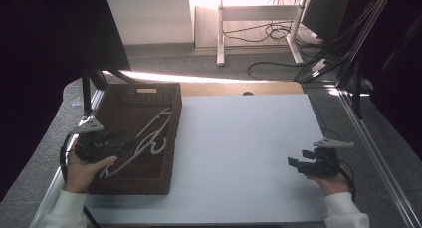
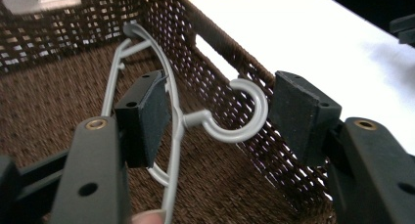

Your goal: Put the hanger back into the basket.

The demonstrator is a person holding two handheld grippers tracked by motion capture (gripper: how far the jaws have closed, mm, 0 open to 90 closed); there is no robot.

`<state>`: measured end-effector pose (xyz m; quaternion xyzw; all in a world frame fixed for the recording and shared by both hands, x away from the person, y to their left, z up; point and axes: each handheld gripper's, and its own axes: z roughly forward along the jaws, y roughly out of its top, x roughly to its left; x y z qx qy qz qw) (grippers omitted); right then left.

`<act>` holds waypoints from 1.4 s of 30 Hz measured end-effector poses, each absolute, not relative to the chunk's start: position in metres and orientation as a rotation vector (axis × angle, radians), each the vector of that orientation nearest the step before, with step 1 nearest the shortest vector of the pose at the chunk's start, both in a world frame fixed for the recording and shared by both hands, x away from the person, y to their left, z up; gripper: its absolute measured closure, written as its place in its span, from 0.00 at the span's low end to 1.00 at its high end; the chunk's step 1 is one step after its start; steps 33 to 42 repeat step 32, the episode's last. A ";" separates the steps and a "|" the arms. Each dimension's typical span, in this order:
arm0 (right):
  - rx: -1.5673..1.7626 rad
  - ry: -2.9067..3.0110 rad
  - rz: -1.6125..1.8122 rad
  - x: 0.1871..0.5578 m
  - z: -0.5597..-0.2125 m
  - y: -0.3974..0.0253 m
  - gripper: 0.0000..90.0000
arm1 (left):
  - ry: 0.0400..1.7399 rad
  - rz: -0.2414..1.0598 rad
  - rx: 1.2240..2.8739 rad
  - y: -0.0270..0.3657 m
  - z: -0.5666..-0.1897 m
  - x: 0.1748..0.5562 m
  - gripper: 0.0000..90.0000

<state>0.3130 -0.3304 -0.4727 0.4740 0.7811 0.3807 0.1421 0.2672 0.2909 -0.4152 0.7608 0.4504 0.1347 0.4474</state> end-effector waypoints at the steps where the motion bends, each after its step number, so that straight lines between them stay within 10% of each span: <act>1: 1.364 2.256 1.101 0.313 -0.473 -0.330 0.33 | 1.115 0.333 1.883 0.291 -0.415 0.267 0.42; 42: 1.242 2.314 1.157 0.311 -0.464 -0.316 0.29 | 1.164 0.339 1.893 0.270 -0.434 0.248 0.35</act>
